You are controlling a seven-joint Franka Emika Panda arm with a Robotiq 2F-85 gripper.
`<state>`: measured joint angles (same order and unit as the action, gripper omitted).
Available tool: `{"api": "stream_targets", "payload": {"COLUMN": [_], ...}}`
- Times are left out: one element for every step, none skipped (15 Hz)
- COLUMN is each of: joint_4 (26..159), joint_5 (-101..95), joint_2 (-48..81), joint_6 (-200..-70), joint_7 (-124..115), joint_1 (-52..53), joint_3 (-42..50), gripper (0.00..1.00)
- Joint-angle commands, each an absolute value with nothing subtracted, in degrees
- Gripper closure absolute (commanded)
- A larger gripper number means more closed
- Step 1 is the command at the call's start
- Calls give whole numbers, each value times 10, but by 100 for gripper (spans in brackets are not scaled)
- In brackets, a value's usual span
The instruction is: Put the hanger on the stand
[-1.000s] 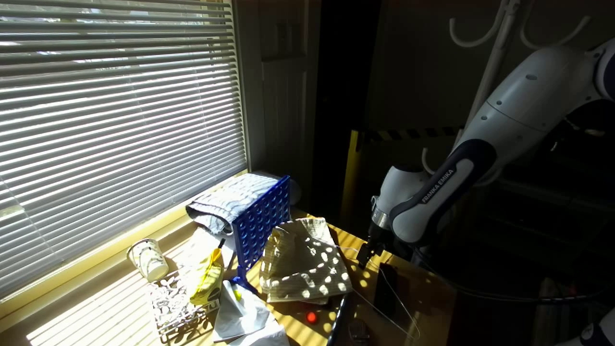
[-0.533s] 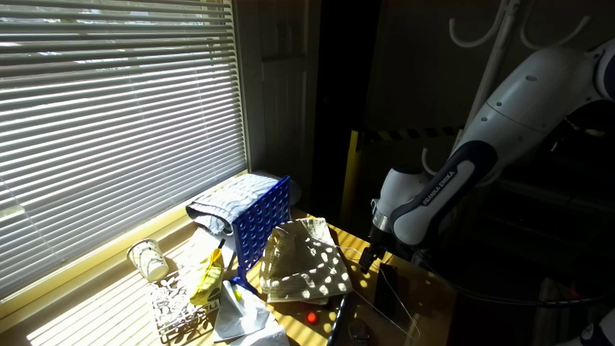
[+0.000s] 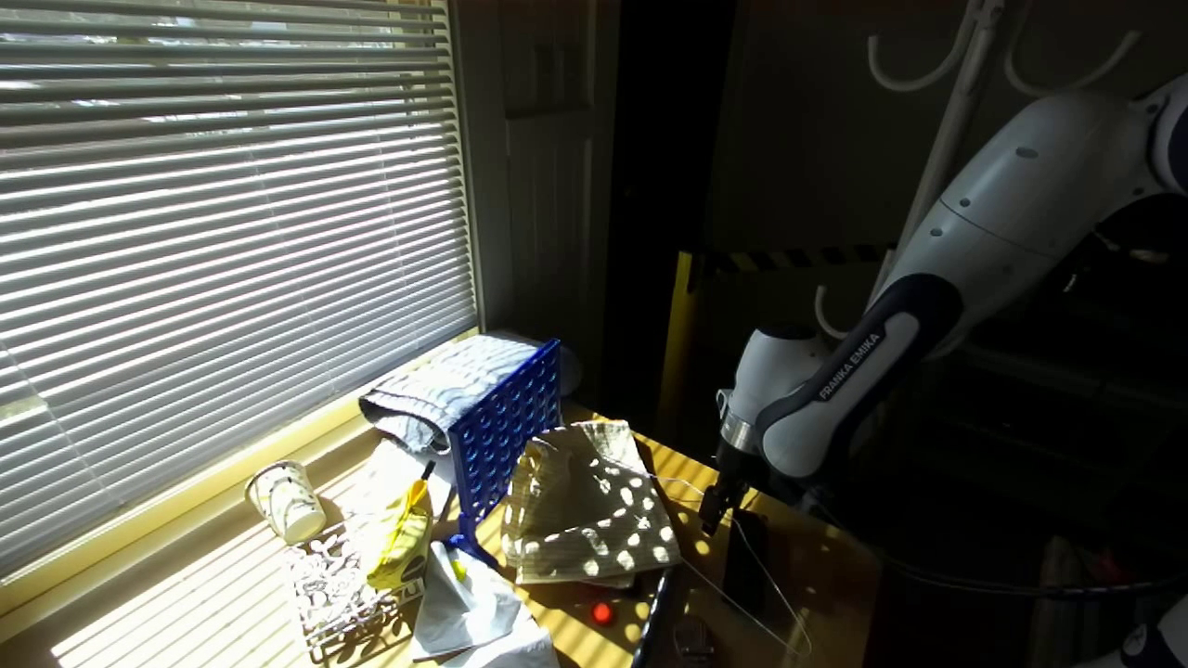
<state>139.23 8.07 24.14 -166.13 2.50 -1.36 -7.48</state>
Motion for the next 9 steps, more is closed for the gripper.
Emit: {"api": "stream_targets", "payload": {"joint_4": [1398, 1399, 1399, 1399, 1399, 1399, 1399, 1399, 1400], "joint_5": [72, 71, 71, 71, 71, 72, 72, 73, 73], "joint_2": [232, 232, 231, 231, 230, 230, 230, 229, 229], "joint_6": [-1655, -1657, -1657, -1657, -1657, -1657, -1657, -1659, -1660], "joint_7": [34, 34, 34, 34, 34, 34, 34, 35, 35], "joint_1": [-14, -13, -13, -13, -13, -13, -14, -15, -15], "joint_3": [-77, -76, -76, -75, -75, -76, -76, -77, -77], "gripper": [46, 53, 49, 19, 21, 19, 22, 57, 53]}}
